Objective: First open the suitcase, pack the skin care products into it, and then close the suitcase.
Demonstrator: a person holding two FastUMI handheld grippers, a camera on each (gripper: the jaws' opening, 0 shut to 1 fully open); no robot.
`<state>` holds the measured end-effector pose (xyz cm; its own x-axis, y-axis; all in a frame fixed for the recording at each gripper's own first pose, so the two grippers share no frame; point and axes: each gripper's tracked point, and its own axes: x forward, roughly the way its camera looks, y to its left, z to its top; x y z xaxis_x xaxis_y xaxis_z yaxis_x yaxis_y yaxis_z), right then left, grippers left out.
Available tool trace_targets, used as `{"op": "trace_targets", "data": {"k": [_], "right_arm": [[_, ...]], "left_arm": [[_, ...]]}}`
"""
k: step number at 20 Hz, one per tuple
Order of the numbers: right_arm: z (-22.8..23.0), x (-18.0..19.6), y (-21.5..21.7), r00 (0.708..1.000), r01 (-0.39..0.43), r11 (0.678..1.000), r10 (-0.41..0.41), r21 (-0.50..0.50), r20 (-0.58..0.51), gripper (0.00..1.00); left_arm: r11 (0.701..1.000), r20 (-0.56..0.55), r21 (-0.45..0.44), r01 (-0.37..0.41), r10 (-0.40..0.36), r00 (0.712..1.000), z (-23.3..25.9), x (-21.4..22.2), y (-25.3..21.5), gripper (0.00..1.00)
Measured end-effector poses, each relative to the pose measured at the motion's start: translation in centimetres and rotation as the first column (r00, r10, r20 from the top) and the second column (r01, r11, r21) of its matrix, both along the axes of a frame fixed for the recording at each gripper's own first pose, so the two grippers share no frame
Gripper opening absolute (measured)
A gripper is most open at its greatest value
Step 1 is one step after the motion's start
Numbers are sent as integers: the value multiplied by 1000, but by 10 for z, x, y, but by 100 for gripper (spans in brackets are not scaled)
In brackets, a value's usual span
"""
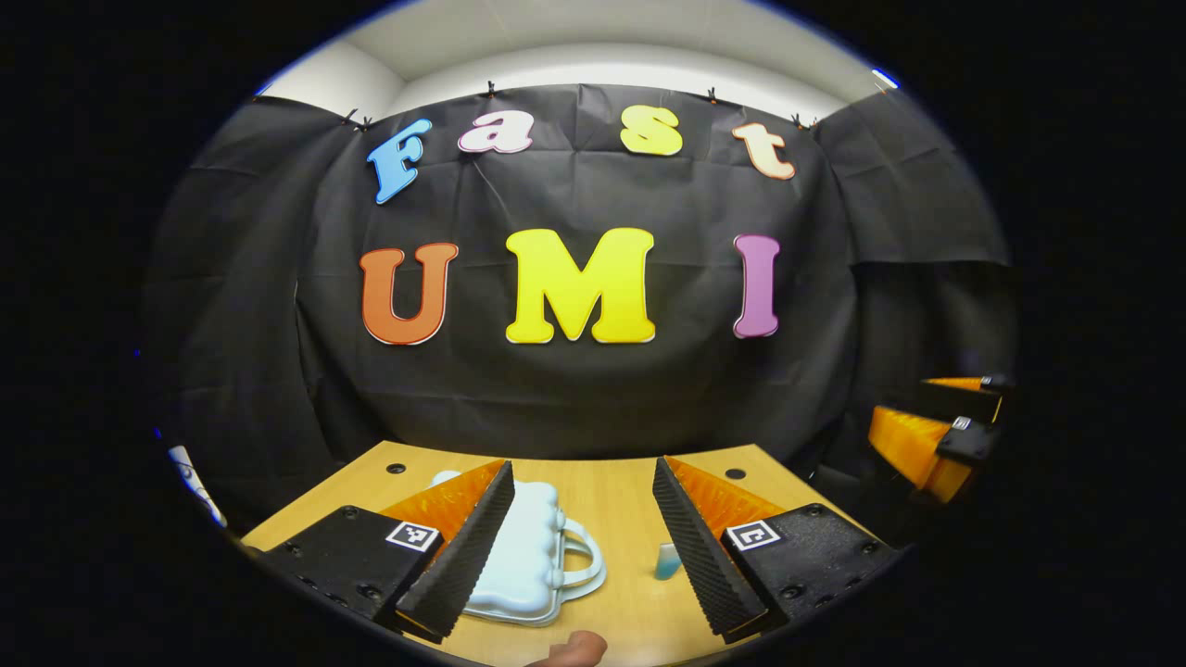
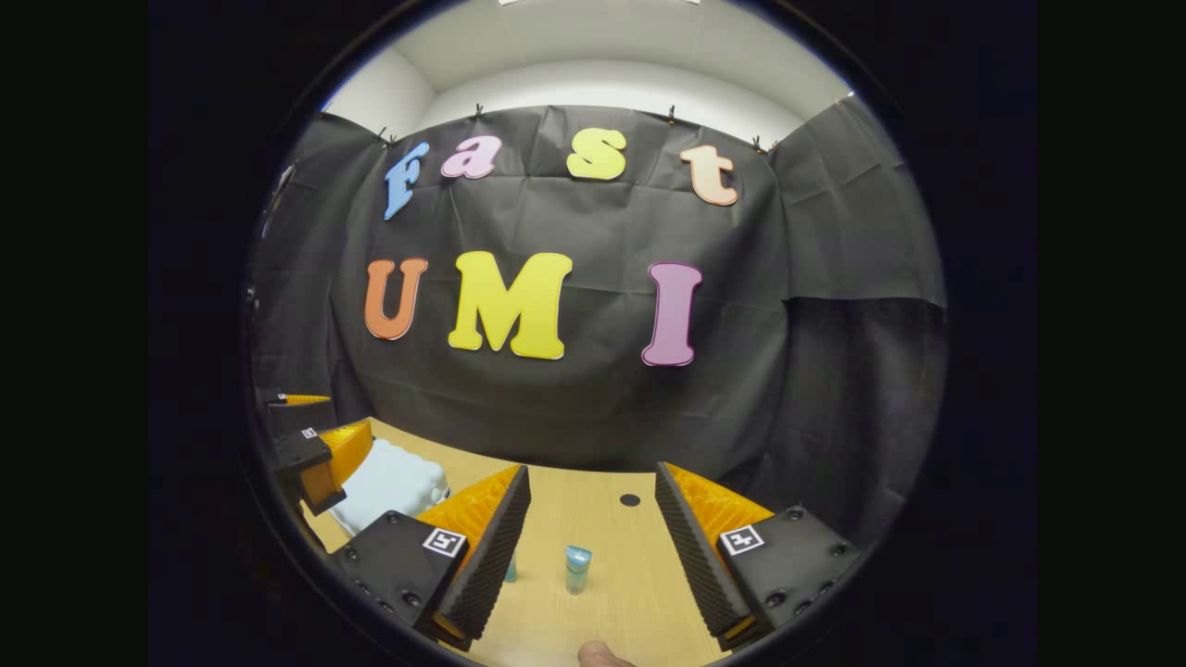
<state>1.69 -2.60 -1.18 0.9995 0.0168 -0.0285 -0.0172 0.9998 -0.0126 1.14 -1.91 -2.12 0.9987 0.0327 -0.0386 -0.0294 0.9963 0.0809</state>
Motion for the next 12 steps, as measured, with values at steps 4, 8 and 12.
{"op": "trace_targets", "data": {"k": [4,8,12], "right_arm": [[-9,7,-23,999,48,999,-48,-10,-19,80],[-12,15,-50,995,103,995,-102,10,-21,80],[-16,21,-61,994,109,994,-109,7,-20,81]], "left_arm": [[980,-104,199,-26,47,993,-52,14,12,97],[890,-118,456,19,40,992,-96,27,7,98],[822,-172,566,64,42,984,-147,37,2,97]]}}
